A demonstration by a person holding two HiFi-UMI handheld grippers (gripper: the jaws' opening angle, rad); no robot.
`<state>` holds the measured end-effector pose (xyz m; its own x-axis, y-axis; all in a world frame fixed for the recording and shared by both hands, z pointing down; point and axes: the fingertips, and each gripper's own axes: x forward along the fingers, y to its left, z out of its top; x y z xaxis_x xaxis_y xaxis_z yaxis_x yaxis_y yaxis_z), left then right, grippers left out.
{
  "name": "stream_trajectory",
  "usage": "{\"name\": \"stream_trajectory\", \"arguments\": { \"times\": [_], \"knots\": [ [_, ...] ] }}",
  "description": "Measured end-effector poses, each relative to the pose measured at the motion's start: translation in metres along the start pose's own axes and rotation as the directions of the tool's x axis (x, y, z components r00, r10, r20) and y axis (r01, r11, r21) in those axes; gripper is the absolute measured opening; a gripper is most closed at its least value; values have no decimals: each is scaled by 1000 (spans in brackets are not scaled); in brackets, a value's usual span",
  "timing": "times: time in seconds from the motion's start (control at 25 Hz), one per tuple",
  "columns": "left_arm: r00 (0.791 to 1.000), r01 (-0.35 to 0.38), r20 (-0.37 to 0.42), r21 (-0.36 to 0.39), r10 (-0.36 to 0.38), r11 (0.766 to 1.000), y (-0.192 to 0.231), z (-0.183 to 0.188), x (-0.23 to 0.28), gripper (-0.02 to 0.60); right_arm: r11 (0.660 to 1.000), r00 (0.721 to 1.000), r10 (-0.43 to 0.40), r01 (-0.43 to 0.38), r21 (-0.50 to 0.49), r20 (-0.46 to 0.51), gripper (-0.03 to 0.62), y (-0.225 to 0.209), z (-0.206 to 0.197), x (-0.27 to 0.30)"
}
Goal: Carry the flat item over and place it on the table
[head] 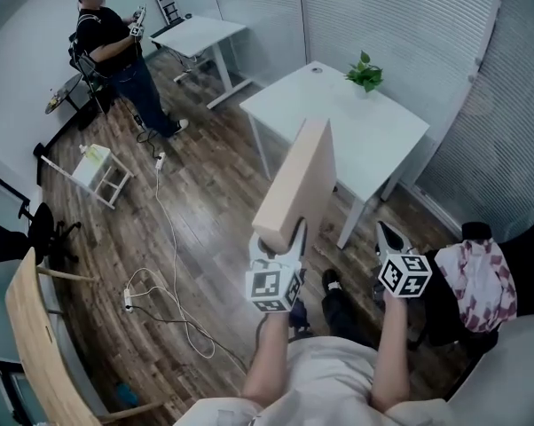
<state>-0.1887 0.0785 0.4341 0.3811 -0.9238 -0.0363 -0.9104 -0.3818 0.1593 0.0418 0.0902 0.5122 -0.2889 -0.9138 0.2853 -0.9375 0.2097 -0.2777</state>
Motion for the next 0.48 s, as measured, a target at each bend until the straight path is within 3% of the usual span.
{"name": "stream_trajectory", "arguments": {
  "times": [0.48],
  "knots": [
    [996,-87,22,40,86,995,38,29,83,282,993,993,117,-117,3,14,2,0,59,110]
  ]
}}
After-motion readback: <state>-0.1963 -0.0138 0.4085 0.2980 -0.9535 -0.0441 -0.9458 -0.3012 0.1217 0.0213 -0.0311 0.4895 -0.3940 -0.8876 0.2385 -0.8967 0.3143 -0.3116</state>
